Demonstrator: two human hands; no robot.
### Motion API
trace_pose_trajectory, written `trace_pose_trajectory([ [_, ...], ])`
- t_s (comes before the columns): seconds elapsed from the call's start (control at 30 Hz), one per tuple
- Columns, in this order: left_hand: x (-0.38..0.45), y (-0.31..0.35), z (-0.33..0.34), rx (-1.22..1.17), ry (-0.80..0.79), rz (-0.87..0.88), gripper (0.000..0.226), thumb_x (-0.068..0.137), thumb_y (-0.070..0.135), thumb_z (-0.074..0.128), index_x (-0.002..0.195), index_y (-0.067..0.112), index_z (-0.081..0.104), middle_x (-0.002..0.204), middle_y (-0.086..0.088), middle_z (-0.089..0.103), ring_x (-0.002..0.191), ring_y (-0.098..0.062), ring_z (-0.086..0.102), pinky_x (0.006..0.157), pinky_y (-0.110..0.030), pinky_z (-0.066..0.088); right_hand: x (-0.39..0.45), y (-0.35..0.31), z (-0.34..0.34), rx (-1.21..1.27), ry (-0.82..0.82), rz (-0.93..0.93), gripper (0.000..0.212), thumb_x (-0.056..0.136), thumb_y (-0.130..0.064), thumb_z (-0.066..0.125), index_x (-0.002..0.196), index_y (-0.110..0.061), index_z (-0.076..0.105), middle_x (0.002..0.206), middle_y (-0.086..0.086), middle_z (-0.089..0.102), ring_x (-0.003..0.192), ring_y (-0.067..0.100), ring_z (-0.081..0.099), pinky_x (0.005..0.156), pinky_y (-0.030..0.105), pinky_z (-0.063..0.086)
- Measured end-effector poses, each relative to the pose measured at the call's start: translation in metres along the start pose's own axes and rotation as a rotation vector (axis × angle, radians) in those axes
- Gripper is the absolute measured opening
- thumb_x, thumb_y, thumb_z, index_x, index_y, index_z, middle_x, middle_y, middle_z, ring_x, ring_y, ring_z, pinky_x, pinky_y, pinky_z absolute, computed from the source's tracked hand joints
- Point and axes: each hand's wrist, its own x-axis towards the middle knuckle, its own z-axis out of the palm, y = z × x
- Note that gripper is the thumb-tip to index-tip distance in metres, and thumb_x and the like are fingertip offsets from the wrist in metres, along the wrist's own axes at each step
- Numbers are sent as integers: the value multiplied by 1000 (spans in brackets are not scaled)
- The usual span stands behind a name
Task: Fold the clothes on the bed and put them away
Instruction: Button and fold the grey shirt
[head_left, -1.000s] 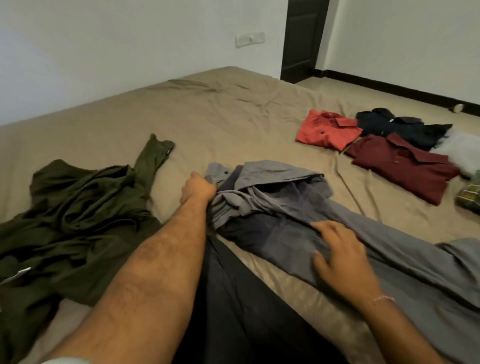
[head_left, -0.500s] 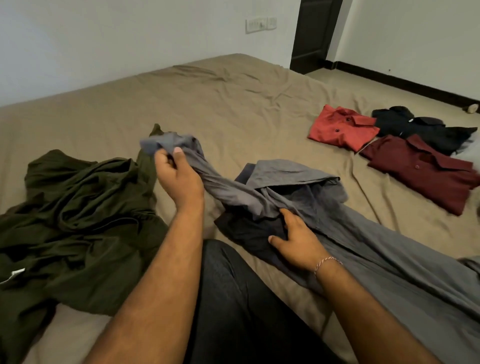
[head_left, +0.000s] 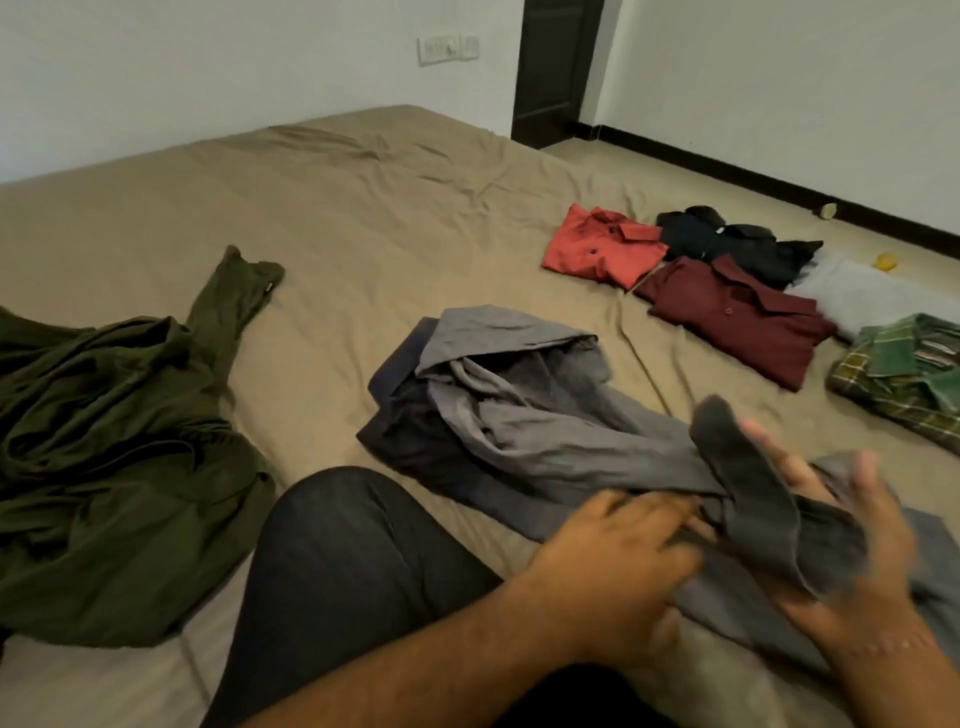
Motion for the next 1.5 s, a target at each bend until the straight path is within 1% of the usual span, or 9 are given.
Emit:
trace_pose_trajectory([
  [0.1, 6, -12, 6, -48, -107, 54, 38, 90, 35, 64, 124, 19, 63, 151, -11, 50, 130, -32, 52, 100, -48, 50, -37, -24, -18, -191, 345, 58, 81, 97, -69, 46, 156, -14, 41, 161, 19, 38, 150, 39, 36, 115, 66, 34],
  [0.17, 10, -31, -4, -64, -63, 73, 42, 89, 34, 66, 128, 20, 63, 146, -9, 53, 130, -29, 53, 103, -47, 49, -50, -19, -35, -642, 546, -34, 74, 75, -62, 79, 141, -35, 58, 144, 5, 62, 126, 26, 63, 89, 41, 61],
  [0.33, 6, -110, -43, 238, -457, -28, 83, 87, 45, 72, 157, 28, 32, 162, -2, 34, 146, -25, 38, 116, -46, 39, -64, 0, -45, -1660, 437, -2, 101, 62, -68, 87, 144, -64, 27, 147, -31, 35, 131, -4, 36, 110, 32, 36],
  [0.53, -14, -158, -60, 386, -470, -217, 63, 91, 33, 60, 151, 31, 41, 156, 5, 43, 142, -20, 44, 108, -40, 44, -52, 13, -55, -1484, 864, -154, 57, 90, -18, 77, 142, -13, 55, 124, 15, 70, 104, 36, 68, 88, 41, 52],
  [0.7, -20, -168, -53, 365, -206, -302, 15, 92, 28, 59, 104, 23, 66, 101, 1, 65, 98, -24, 64, 74, -37, 49, -70, -20, -69, -614, 1022, -296, 44, 100, -15, 66, 140, -25, 54, 117, -2, 69, 110, 28, 67, 105, 52, 50],
  [1.03, -23, -168, -53, 258, -306, -356, 12, 88, 34, 62, 88, 31, 50, 88, 10, 52, 84, -17, 56, 69, -36, 47, -92, -30, -80, -915, 863, -15, 94, 83, -2, 82, 158, -28, 32, 122, 5, 65, 105, 19, 66, 98, 49, 53],
  [1.13, -24, -167, -54, 249, -298, -382, 10, 89, 33, 61, 89, 31, 52, 88, 9, 53, 84, -18, 58, 69, -35, 46, -90, -23, -84, -1123, 834, 3, 77, 83, 3, 80, 147, -19, 46, 122, 8, 66, 98, 16, 67, 90, 39, 53],
  [1.33, -22, -162, -62, 190, 33, -505, 12, 88, 24, 65, 87, 29, 54, 90, -1, 68, 81, -28, 65, 64, -39, 49, -102, -38, -77, -1334, 1111, -700, 70, 86, -12, 79, 146, -33, 49, 77, 4, 61, 61, 18, 55, 69, 33, 52],
  [1.5, -26, -162, -67, 172, 176, -473, 15, 83, 19, 71, 84, 24, 57, 83, 0, 64, 75, -27, 61, 63, -36, 46, -114, -38, -68, -1030, 1044, -868, 58, 92, 1, 72, 142, -21, 55, 86, 14, 66, 75, 25, 63, 82, 24, 55],
])
